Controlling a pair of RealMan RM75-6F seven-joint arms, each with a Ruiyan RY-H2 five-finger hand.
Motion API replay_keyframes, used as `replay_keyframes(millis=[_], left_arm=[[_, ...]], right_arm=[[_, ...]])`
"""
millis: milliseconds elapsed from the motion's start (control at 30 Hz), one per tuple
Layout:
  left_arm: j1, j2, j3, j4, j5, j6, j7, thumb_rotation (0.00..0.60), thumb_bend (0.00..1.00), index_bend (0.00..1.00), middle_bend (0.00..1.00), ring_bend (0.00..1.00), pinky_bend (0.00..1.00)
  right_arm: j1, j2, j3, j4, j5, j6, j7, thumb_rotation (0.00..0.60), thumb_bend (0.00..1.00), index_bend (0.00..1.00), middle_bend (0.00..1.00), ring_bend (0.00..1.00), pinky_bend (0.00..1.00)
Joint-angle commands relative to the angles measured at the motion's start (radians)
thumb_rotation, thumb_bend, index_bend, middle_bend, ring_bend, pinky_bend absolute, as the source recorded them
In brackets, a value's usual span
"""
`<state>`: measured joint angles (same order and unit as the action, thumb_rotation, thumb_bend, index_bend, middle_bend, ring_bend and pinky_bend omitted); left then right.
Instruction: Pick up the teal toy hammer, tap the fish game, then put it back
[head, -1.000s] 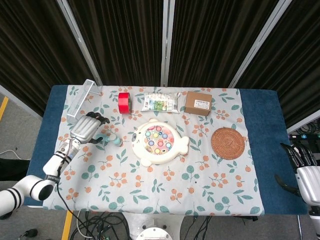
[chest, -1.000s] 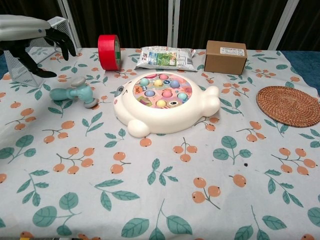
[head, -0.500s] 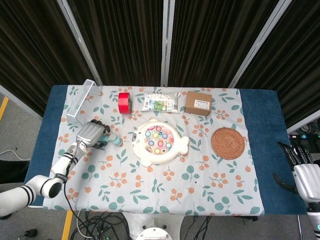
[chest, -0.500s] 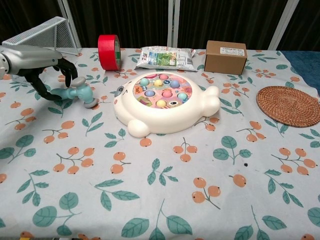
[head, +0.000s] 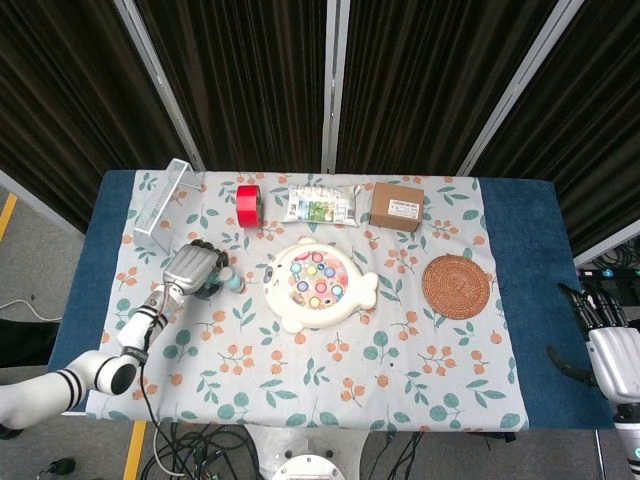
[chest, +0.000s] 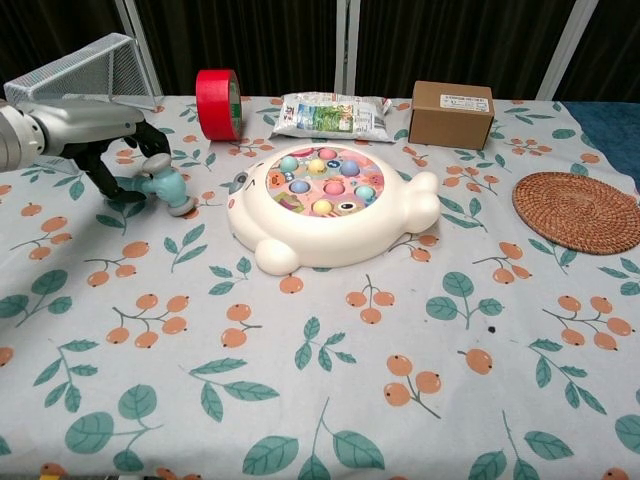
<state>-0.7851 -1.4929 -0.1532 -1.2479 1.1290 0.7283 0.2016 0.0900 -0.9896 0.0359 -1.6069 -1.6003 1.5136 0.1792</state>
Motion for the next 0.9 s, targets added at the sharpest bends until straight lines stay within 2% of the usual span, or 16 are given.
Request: replay_keyframes(millis=[33,500,900], left_arm=[[-0.002,0.002,0.001,-0.004,-0.005,0.003,0.005,0.6,0.31,0.4,0.38,0.24,0.2],[-0.007,-0.016,0.011,0.001,-0.043,0.013,0.026,0.6,0.32,0.45,0.39,0.25,0.21],[-0.011,-0.009,0.014,-0.025,-0.058,0.012,0.024,0.6,0.34,0.45,0.39,0.25,0.21]], right_arm=[[0.0,0.0,0.0,0.0,0.0,-0.001,0.0,0.6,0.18,0.06,0.16,0.0,0.0],[-0.001,0.0,-0.001,0.002,0.001,-0.001,0.002,0.6,0.18,0.06,0.16,0.0,0.0],[-0.004,0.0,-0.003,0.004,0.001,0.001,0.004,0.6,0.18,0.06,0.16,0.0,0.0]])
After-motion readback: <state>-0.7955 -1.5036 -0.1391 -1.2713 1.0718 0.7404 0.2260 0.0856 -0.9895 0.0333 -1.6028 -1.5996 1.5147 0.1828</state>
